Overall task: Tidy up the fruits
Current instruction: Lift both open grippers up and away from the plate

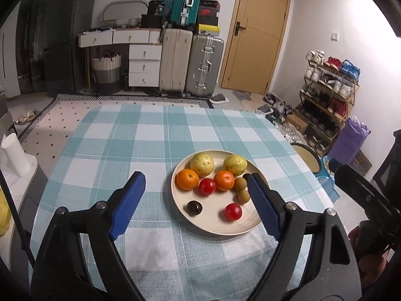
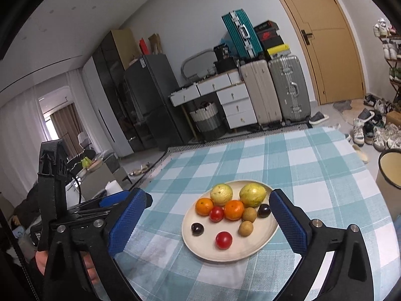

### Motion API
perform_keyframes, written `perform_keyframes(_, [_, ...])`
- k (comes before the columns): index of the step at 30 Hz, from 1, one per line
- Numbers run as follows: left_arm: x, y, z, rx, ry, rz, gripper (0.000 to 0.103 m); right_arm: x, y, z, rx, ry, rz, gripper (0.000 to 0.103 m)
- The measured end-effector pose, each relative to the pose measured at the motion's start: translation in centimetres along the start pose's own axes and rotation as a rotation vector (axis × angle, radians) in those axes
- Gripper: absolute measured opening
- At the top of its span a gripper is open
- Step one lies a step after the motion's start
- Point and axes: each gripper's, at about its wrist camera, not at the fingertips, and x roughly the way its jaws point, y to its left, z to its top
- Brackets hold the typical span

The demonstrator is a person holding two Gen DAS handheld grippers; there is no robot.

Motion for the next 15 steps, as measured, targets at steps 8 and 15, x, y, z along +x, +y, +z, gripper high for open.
perform_keyframes(8, [-2.8,-0.3,-0.8,0.002,-0.097,0.061,0.101,-2.0,1.2,-0.3,-0.052,-0.059,-0.022,0.103])
perform_keyframes(15, [-4.8,-0.2,-1.8,-0.001,-0.163,0.083,0.102,-3.9,2.3,-1.2,-0.115,-0.131,-0.030,0.103])
